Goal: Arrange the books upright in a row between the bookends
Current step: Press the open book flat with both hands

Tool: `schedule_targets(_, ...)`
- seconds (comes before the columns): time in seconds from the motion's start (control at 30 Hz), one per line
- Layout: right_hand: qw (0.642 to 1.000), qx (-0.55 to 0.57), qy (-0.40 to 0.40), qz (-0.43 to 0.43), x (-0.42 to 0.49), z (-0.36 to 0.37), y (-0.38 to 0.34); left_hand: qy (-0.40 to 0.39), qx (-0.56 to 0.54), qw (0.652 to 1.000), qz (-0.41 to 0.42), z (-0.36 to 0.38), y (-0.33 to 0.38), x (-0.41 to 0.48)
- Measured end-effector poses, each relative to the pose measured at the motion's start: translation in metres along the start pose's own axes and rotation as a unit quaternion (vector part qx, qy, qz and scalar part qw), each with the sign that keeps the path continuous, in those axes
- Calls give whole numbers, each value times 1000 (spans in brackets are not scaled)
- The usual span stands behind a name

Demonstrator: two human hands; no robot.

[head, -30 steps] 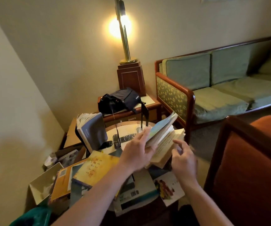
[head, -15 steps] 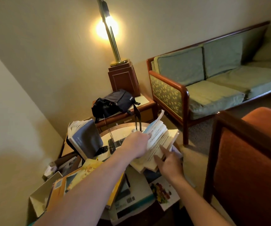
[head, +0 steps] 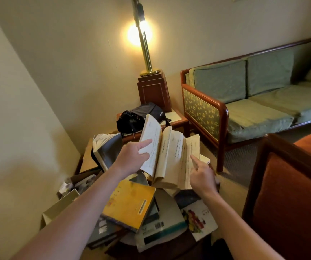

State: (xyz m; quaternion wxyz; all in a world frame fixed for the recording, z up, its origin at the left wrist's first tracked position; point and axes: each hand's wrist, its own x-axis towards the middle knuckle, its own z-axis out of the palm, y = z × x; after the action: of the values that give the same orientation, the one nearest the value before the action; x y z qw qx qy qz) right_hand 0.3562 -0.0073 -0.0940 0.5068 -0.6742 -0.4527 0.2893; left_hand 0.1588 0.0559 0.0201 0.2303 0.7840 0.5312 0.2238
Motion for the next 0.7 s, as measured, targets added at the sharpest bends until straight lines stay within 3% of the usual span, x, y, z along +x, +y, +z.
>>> schedule_targets(0.3,989,-13,-149,-21,-17,63,-34,64,-221,967,-106,-39,-78,-61)
schedule_targets(0.43,970,-111,-215,-35,-22,95,-36,99,-271,943,-168,-33,-123,-85)
schedule_targets(0.53,931,-227,-282,-42,-21,108,-35,114,-291,931,-191,-22,-141,-99)
schedule_targets(0.63,928,-259,-262,-54,-31,117,-38,136,-324,914,-204,-16,-152,-106)
schedule_targets(0.7,903,-357,-213,-109,-44,124,-39,145,-331,909,-205,-14,-154,-109)
